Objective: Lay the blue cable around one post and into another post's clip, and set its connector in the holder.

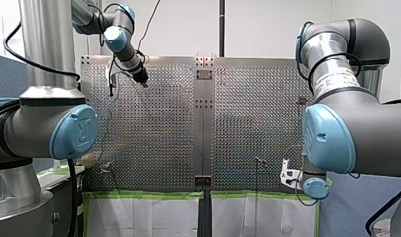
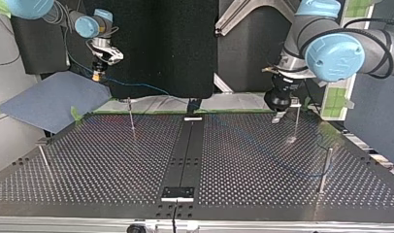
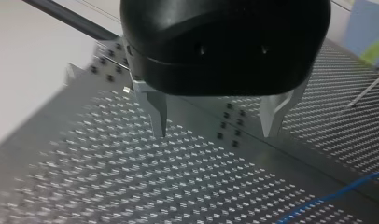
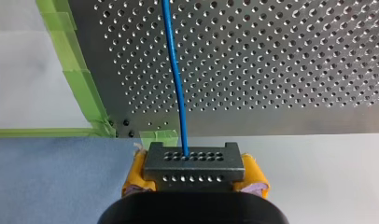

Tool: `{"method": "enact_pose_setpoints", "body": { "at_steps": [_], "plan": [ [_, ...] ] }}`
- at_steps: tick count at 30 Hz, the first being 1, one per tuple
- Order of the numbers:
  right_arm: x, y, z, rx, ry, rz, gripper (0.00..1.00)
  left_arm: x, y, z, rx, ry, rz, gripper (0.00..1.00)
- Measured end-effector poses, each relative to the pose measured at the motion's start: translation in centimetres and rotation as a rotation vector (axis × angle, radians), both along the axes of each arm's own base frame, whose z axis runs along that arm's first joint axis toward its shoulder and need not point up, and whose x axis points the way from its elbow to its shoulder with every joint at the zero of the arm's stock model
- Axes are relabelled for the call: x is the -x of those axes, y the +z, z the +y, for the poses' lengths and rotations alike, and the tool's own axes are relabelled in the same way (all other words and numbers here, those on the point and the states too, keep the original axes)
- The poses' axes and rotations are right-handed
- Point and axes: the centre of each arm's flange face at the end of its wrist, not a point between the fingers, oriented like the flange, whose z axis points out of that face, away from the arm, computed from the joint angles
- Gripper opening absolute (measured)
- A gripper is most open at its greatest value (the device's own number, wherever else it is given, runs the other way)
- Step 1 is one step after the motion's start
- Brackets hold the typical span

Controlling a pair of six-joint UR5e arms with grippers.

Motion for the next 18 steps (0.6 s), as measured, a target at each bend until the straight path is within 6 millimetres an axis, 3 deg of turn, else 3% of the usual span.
{"method": "enact_pose_setpoints", "body": {
  "at_steps": [6,18],
  "plan": [
    [0.1,-0.4,0.5,-0.007,0.005,0.025,0.00,0.0,-3.4,-1.3,-0.011,0.000,0.042,1.00],
    [0.1,-3.1,1.4,-0.011,0.017,0.042,0.00,1.2,-10.9,-5.5,-0.009,-0.110,0.135,1.00]
  ]
}}
